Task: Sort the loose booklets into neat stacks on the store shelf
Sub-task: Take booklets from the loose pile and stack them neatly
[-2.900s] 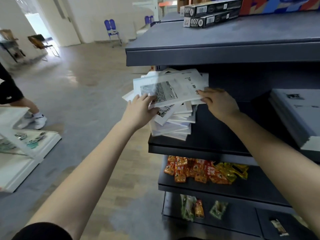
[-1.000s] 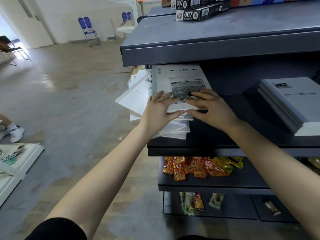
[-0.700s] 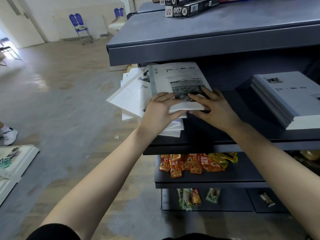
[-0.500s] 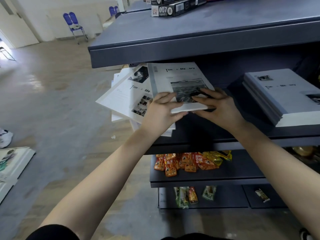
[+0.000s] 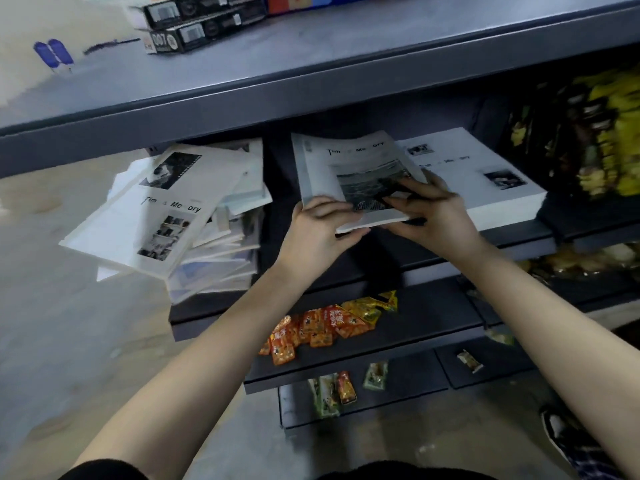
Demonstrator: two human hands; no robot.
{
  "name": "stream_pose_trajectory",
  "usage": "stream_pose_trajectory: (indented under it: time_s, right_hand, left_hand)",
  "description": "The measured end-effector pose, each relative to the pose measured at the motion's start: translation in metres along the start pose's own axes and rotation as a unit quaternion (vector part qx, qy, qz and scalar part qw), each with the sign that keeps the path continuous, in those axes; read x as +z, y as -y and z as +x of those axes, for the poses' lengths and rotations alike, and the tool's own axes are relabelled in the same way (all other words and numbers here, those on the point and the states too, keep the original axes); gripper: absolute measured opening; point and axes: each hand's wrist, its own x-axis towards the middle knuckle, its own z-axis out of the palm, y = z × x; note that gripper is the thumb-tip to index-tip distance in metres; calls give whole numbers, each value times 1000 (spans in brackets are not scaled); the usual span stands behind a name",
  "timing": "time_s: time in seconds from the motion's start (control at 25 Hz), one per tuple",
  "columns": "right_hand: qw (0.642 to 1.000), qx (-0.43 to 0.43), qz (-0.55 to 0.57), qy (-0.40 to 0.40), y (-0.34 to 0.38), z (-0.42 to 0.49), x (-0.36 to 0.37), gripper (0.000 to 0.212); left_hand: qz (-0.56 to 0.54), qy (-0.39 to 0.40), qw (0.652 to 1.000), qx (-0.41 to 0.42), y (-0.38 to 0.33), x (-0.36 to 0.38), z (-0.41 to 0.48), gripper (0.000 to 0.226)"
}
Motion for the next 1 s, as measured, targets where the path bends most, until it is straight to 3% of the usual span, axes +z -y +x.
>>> stream_pose_trajectory:
  time_s: [0.32, 0.48, 0.64, 0.76, 0.84, 1.0]
  right_hand:
    - [997, 64, -39, 17, -70, -53, -83, 39]
    - [993, 75, -78, 54, -103, -77, -106, 34]
    - [968, 44, -149, 195, -139, -87, -99, 52]
    - [936, 83, -166, 299, -163, -90, -90, 69]
    - [924, 130, -154, 325, -167, -83, -90, 78]
    - [925, 188, -121, 307, -170, -67, -90, 75]
  left_hand:
    - [-67, -4, 997, 37, -72, 97, 42, 22]
    - [-75, 49, 996, 21, -100, 133, 48, 30]
    - [-41, 170, 984, -18, -105, 160, 50, 49]
    - [-16, 195, 978, -67, -108, 167, 60, 55]
    - [1, 204, 973, -112, -110, 171, 66, 51]
    - [42, 217, 961, -165, -111, 181, 71, 49]
